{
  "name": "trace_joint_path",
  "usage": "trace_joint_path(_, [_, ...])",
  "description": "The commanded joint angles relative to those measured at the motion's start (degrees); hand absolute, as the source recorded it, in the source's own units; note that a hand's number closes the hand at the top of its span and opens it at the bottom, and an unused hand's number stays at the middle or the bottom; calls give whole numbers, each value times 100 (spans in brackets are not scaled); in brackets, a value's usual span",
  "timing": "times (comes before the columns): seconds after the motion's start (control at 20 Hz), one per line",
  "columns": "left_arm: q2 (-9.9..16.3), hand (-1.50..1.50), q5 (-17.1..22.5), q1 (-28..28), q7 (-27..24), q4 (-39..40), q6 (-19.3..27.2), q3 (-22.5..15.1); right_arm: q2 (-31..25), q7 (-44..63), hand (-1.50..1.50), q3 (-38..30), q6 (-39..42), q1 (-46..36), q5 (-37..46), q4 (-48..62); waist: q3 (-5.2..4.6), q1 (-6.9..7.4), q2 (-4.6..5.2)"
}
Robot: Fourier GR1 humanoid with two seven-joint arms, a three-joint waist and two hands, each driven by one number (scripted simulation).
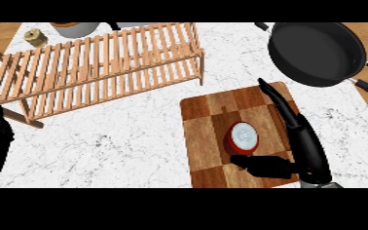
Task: Pick the can from the cutting board and place it in the pot
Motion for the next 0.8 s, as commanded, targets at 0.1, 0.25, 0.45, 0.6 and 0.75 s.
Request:
trace_joint_path(0.1, [-699,0,225,-125,383,29,-622,-1092,-303,1425,-150,129,379,82,-69,-515,-204,-77,152])
trace_joint_path(0.25, [-674,0,223,-280,442,80,-719,-1115,-272,2061,-150,40,460,-48,-233,-487,-194,17,208])
trace_joint_path(0.45, [-789,0,121,-264,452,76,-689,-1192,-426,2852,-150,402,901,-61,-298,-409,-193,180,225])
trace_joint_path(0.6, [-893,0,107,-384,438,138,-719,-1255,-569,3237,-150,688,1283,-174,-286,-276,-195,222,249])
trace_joint_path(0.75, [-1008,0,35,-413,539,141,-676,-1354,-668,3384,-150,723,1453,-233,-285,-224,-177,257,227])
